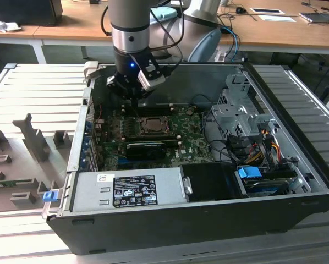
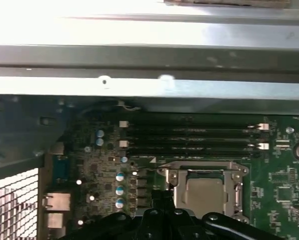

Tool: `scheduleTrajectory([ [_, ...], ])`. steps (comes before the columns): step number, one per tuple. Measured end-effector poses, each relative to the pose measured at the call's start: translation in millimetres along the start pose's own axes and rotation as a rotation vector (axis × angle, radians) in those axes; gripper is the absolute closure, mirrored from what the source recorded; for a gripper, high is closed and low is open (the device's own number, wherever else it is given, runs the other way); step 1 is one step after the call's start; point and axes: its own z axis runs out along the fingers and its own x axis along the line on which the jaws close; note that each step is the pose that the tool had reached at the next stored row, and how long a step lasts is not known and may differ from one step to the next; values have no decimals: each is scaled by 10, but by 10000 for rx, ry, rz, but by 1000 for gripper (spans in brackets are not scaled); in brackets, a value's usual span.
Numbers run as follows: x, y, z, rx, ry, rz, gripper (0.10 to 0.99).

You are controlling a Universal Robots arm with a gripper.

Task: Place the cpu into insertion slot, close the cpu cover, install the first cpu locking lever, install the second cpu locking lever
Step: 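Install the first cpu locking lever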

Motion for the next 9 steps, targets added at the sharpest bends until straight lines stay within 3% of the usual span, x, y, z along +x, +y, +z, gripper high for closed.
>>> scheduleTrajectory([
  [9, 213, 7, 20, -1, 0, -24, 980],
])
